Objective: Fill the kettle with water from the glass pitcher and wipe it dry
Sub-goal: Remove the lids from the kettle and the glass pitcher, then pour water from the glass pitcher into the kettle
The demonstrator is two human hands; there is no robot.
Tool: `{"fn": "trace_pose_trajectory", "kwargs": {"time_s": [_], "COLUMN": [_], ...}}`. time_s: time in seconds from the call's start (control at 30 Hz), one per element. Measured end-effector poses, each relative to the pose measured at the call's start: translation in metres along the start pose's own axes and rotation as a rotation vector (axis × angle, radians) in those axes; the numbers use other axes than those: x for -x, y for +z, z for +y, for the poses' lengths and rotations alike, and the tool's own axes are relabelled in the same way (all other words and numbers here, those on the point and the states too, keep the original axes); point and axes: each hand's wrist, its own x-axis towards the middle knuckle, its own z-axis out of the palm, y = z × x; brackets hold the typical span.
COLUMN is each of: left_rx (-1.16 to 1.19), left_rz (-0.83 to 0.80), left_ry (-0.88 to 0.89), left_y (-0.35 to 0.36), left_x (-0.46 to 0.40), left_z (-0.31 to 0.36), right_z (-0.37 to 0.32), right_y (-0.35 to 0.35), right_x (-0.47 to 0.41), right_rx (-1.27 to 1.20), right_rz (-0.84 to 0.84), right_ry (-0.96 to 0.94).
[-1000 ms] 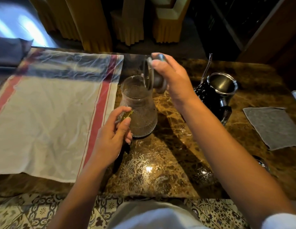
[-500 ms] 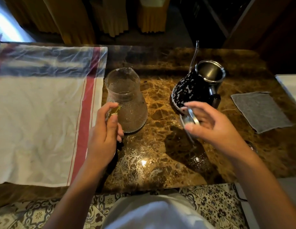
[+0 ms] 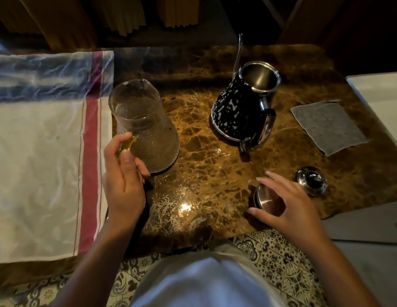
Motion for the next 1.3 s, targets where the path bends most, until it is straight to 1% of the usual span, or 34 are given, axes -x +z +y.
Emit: {"fn": "trace_pose_trajectory", "kwargs": {"time_s": [0.23, 0.33, 0.4, 0.57, 0.7, 0.77, 0.87, 0.93, 1.0, 1.03, 1.2, 1.3], "left_rx": [0.022, 0.002, -0.012, -0.006, -0.017, -0.021, -0.022, -0.024, -0.022, -0.026, -0.023, -0.024], "left_rz": [0.017, 0.025, 0.031, 0.033, 0.046, 0.046, 0.052, 0.056, 0.057, 0.057, 0.045, 0.042], "left_ry": [0.01, 0.014, 0.017, 0.025, 0.039, 0.035, 0.033, 0.022, 0.009, 0.011, 0.003, 0.015], "left_y": [0.002, 0.003, 0.003, 0.003, 0.005, 0.006, 0.006, 0.006, 0.005, 0.005, 0.004, 0.005], "left_x": [0.0, 0.001, 0.0, 0.001, 0.001, 0.001, 0.001, 0.001, 0.001, 0.001, 0.002, 0.001], "left_z": [-0.001, -0.003, -0.004, -0.006, -0.009, -0.009, -0.009, -0.008, -0.008, -0.009, -0.012, -0.013], "right_z": [-0.002, -0.005, -0.008, -0.022, -0.044, -0.054, -0.063, -0.067, -0.071, -0.072, -0.069, -0.066], "right_y": [0.019, 0.016, 0.009, -0.02, -0.031, -0.032, -0.028, -0.023, -0.019, -0.018, -0.008, -0.006], "right_x": [0.002, 0.001, -0.001, -0.031, -0.071, -0.089, -0.11, -0.119, -0.124, -0.125, -0.12, -0.116], "right_rx": [0.082, 0.066, -0.013, -0.385, -0.651, -0.701, -0.773, -0.925, -1.109, -1.138, -1.13, -1.121], "right_rz": [0.009, -0.049, -0.051, 0.227, 0.33, 0.331, 0.287, 0.248, 0.235, 0.242, 0.276, 0.25], "right_ry": [0.011, 0.044, 0.051, 0.061, 0.126, 0.162, 0.239, 0.253, 0.221, 0.205, 0.126, 0.071]}}
